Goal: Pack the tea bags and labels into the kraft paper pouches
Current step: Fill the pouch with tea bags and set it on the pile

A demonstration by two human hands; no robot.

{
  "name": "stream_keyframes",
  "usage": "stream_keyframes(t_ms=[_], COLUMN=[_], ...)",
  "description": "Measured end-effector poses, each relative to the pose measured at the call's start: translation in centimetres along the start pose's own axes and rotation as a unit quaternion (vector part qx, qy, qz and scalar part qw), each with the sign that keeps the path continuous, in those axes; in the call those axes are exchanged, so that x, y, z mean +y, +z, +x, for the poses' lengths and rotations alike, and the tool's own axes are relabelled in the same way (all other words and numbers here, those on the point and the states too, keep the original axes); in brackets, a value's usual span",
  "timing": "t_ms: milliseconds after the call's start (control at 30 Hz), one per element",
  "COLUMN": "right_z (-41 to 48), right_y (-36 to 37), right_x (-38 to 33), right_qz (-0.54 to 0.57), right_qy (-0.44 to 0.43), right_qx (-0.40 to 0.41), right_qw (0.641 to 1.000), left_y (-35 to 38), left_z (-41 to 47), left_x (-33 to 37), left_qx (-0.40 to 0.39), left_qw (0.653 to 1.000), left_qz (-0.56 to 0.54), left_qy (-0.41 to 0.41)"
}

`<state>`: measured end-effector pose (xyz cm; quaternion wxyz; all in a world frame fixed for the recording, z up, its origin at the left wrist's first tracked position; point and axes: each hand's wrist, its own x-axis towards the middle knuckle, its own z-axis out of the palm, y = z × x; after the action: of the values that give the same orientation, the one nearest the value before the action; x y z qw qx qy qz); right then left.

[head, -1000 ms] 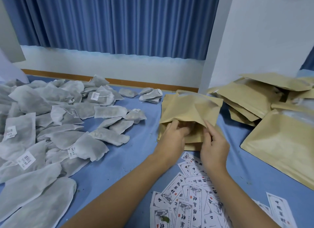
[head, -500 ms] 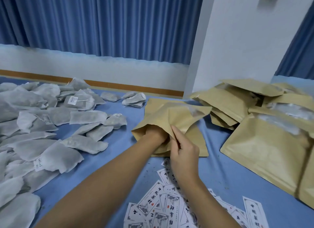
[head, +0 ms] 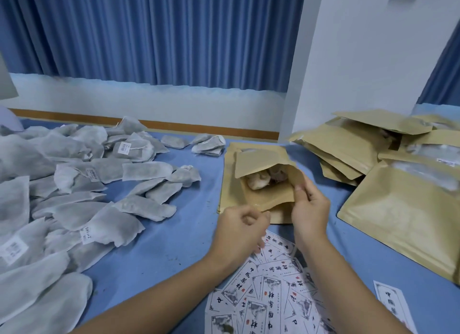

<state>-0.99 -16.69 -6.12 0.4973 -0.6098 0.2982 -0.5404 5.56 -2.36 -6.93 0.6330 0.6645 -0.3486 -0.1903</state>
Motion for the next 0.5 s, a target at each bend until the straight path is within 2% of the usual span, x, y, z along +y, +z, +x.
stream_keyframes(t_ms=[67, 133, 200, 267, 367, 433, 500], right_z=[0.2, 0.3, 0.3, 0.1, -0.4, -0.2, 0.0], right_y=[0.2, 0.3, 0.0, -0.5, -1.4, -1.9, -2.3], right_x=[-0.3, -0.9, -1.4, -1.7, -1.4, -1.0, -1.3], right_qz=[0.045, 0.066, 0.040, -0.028, -0.171, -0.231, -0.233], right_qy=[0.011, 0.021, 0.001, -0.055, -0.184, -0.214, -0.187], right_qx=[-0.007, -0.033, -0.087, -0.162, -0.271, -0.316, -0.323], right_qw=[0.999, 0.997, 0.995, 0.985, 0.929, 0.895, 0.898], left_y=[-0.2, -0.6, -0.7, -0.9, -1.7, -1.8, -1.3], left_z=[0.5, 1.3, 2.5, 3.7, 5.3, 5.1, 3.9], left_x=[0.1, 0.3, 0.4, 0.7, 0.9, 1.0, 0.7], left_qx=[-0.039, -0.063, -0.054, -0.001, 0.071, 0.062, 0.010], left_qw=[0.982, 0.948, 0.925, 0.908, 0.846, 0.820, 0.803], left_qz=[-0.111, -0.236, -0.309, -0.358, -0.478, -0.530, -0.566], left_qy=[-0.146, -0.204, -0.214, -0.219, -0.225, -0.208, -0.187])
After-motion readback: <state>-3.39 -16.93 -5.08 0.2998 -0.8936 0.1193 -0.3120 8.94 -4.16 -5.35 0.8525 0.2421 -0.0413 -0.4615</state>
